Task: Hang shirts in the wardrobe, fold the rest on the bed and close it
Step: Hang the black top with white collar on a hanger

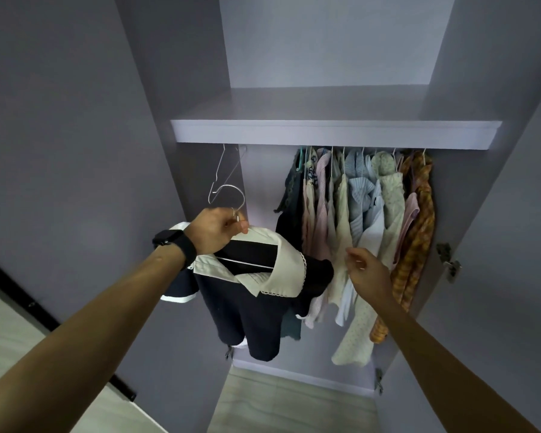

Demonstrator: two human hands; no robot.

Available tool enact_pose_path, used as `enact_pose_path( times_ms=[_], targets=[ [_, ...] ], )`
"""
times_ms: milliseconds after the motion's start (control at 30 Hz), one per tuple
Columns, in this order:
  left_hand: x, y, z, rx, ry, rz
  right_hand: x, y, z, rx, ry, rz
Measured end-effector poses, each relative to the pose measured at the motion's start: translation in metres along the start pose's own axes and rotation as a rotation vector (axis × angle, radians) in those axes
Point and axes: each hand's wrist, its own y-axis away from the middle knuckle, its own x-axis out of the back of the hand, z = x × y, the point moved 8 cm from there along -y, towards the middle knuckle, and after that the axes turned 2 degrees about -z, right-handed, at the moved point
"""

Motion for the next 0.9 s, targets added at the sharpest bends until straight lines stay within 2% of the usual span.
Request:
enact_pose_path(
  times_ms=[100, 200, 300, 367, 500, 600, 733, 900],
  targets=[
    [-0.003, 0.002, 0.002, 0.017, 0.077, 0.027, -0.013, 0.012, -0.058, 0.245, -0.027, -0.123],
    [-0.015, -0.001, 0.016, -0.012, 0.085, 0.000, -0.036, 0.025, -0.099, 0.478, 0.144, -0.283],
    [-0.019, -0.002, 0.026, -0.045, 0.082, 0.027, -0.034, 0.029, -0.115, 0.614, 0.199, -0.187],
    [-0.021, -0.001, 0.029, -0.063, 0.063, 0.011, -0.030, 0.031, -0.114, 0.618, 0.164, -0.165],
    [-0.037, -0.002, 0.030, -0.034, 0.019, -0.050, -0.040, 0.028, -0.095, 0.483, 0.127, -0.352],
    [-0.049, -0.004, 0.024, 0.045, 0.042, -0.024, -0.043, 0.029, -0.085, 0.455, 0.220, -0.433],
    [-0.058, -0.007, 0.020, 0.094, 0.048, 0.020, -0.045, 0.027, -0.087, 0.446, 0.396, -0.429],
    [-0.056, -0.020, 0.021, 0.007, 0.038, 0.050, -0.048, 0.028, -0.095, 0.417, 0.522, -0.341]
  ],
)
